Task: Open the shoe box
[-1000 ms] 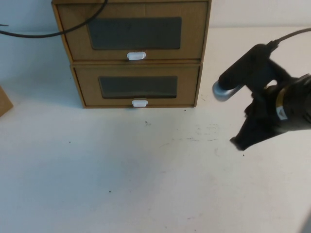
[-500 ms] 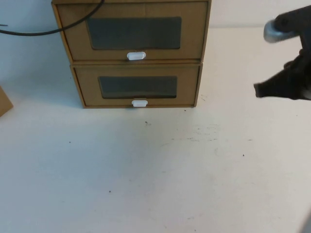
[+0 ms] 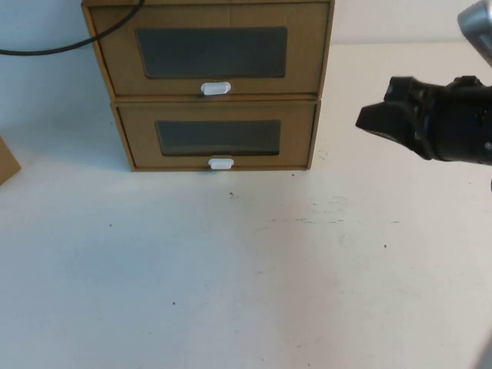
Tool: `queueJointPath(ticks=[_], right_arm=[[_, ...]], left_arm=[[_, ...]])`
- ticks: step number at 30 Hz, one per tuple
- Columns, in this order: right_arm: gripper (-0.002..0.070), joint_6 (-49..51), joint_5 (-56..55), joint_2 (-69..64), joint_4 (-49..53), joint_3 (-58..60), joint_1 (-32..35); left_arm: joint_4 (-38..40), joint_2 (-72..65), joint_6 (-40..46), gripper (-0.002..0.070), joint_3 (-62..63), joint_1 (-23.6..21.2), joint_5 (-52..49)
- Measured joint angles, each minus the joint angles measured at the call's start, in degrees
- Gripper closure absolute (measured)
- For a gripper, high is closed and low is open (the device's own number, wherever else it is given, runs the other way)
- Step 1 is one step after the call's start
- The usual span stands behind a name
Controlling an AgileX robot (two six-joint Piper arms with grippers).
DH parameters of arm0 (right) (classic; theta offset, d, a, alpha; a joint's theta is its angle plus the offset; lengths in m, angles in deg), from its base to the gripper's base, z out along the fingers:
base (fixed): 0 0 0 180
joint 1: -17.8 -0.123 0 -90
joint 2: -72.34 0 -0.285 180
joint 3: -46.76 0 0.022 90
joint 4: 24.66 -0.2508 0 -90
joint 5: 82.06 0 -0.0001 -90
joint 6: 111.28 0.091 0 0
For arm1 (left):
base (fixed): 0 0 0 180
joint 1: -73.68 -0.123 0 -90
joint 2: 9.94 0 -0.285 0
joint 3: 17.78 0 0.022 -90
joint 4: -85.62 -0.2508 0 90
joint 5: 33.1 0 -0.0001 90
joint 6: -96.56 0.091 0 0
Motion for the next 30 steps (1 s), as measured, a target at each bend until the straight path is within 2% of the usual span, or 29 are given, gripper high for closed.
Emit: queueJointPath(ticks=[2, 4, 7, 12, 19, 23, 30], right_arm=[[0.0694, -14.49, 6.32, -0.57, -16.62, 0.35, 3.22], [0.0694, -22.74, 13.57, -1.63, -28.80, 0.40, 6.94], [0.0694, -27.97, 23.52, -3.85, -35.98, 0.40, 11.27], [0.0694, -31.04, 31.11, -8.12, -38.29, 2.79, 11.29], [0.0694, -35.12, 28.80, -12.93, -38.33, 6.53, 1.04], [0.0694, -39.56, 27.34, -16.27, -38.33, 2.42, -2.13], [0.0694, -45.50, 25.50, -21.61, -38.72, -6.51, -2.30]], left_arm=[[0.62, 0.00, 0.13, 0.0680, 0.00, -0.60, -0.39], [1.10, 0.00, 1.12, 0.0680, 0.00, -0.87, -0.80], [1.76, 0.00, 2.97, 0.0680, 0.00, -0.97, -2.28], [1.96, 0.00, 4.36, 0.0680, 0.00, -0.97, -4.17], [1.51, 0.00, 5.57, 0.0680, 0.00, -0.97, -4.71], [0.78, 0.00, 5.99, 0.0680, 0.00, -0.97, -4.84], [0.04, 0.00, 5.99, 0.0680, 0.00, -0.97, -4.98]])
